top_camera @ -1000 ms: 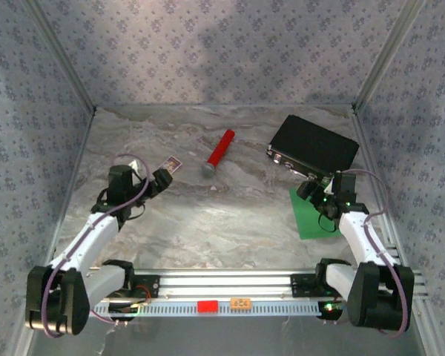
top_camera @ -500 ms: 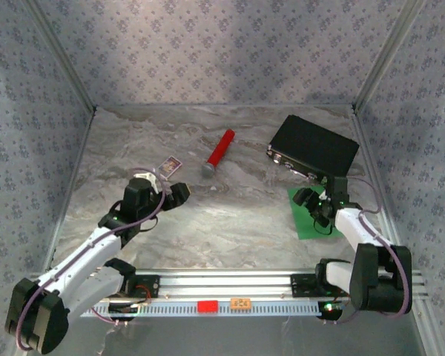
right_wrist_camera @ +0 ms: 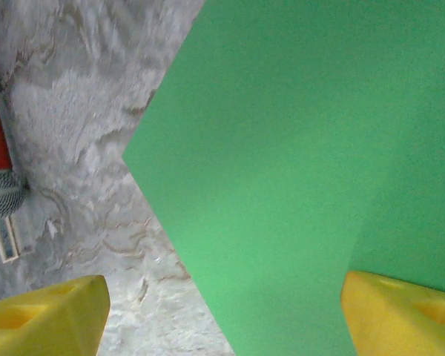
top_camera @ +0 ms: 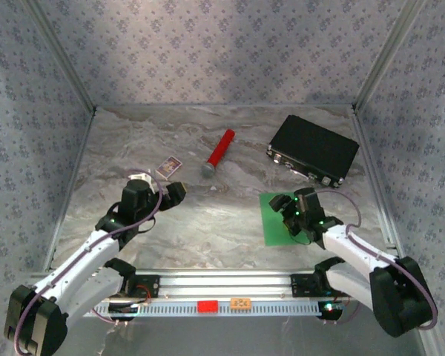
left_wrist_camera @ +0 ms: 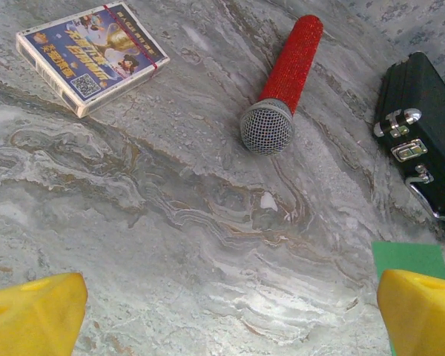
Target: Fold a paper plane with a square sheet of paper (pick it up from the middle)
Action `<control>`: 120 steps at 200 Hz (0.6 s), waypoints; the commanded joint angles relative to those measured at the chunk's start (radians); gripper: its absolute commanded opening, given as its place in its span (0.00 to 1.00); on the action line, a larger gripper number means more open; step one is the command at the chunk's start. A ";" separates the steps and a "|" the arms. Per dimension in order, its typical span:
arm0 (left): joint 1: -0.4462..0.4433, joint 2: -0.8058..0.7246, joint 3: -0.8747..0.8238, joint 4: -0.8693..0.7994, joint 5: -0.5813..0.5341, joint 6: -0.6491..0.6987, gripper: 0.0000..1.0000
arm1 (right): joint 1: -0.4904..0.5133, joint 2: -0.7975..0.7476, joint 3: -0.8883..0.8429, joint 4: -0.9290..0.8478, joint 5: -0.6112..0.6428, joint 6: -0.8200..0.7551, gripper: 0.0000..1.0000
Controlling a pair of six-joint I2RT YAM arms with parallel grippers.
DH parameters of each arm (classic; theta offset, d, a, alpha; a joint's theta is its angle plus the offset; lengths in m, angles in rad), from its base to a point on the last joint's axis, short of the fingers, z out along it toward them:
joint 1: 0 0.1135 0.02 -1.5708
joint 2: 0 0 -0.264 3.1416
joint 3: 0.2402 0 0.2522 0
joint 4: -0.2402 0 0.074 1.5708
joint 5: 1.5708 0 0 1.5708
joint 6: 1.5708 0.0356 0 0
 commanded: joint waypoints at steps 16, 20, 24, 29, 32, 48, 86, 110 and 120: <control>-0.004 0.029 0.034 0.006 0.010 0.011 1.00 | -0.036 0.035 0.173 -0.218 0.026 -0.159 0.86; -0.004 0.031 0.035 0.007 0.013 0.011 1.00 | -0.051 0.032 0.189 -0.245 0.029 -0.209 0.86; -0.003 0.034 0.035 0.008 0.017 0.011 1.00 | -0.066 0.032 0.202 -0.267 0.028 -0.254 0.86; -0.003 0.038 0.035 0.009 0.022 0.012 1.00 | -0.088 0.034 0.215 -0.294 0.022 -0.317 0.86; -0.004 0.040 0.037 0.008 0.026 0.013 1.00 | -0.103 0.035 0.222 -0.311 0.017 -0.346 0.86; -0.003 0.060 0.049 0.004 0.050 0.023 1.00 | -0.209 0.064 0.231 -0.333 -0.054 -0.475 0.85; -0.014 0.105 0.072 0.024 0.072 0.022 1.00 | -0.359 0.235 0.260 -0.307 -0.287 -0.625 0.82; -0.019 0.128 0.084 0.019 0.084 0.029 1.00 | -0.350 0.308 0.266 -0.282 -0.283 -0.620 0.82; -0.020 0.131 0.086 0.016 0.085 0.030 1.00 | -0.342 0.331 0.264 -0.282 -0.270 -0.605 0.81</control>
